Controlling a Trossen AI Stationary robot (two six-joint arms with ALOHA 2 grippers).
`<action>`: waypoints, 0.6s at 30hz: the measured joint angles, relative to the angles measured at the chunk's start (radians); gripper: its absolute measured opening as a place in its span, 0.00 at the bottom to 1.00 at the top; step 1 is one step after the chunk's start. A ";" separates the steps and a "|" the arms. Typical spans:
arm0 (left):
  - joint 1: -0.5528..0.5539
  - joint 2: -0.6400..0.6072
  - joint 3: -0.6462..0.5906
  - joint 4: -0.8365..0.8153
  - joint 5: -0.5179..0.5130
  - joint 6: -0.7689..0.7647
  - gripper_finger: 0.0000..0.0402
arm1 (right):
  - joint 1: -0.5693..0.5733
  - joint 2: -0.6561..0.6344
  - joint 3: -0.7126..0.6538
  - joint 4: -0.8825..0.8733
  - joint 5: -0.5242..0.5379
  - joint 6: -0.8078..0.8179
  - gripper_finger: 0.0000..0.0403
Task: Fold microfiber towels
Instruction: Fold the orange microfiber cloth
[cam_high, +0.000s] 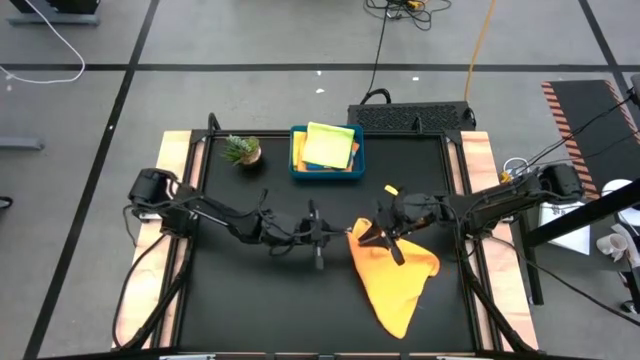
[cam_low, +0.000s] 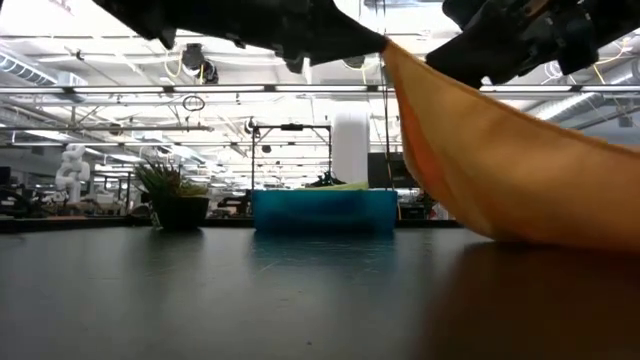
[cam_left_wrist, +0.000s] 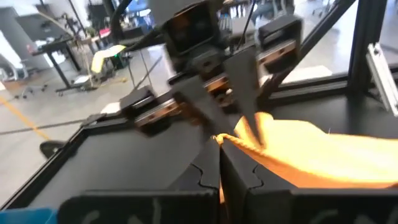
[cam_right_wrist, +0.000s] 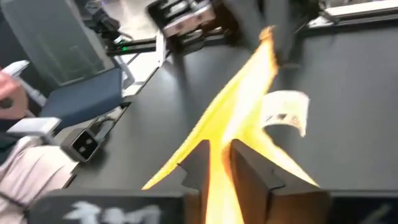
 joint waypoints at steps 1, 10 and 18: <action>0.000 -0.012 0.000 -0.026 -0.004 0.000 0.01 | 0.012 0.000 0.000 -0.006 0.000 0.001 0.14; -0.004 -0.039 0.000 -0.181 -0.084 -0.019 0.00 | 0.216 0.009 0.000 -0.104 0.165 0.073 0.33; 0.014 -0.039 0.000 -0.217 -0.089 -0.037 0.00 | 0.503 0.164 0.000 -0.085 0.373 0.191 0.33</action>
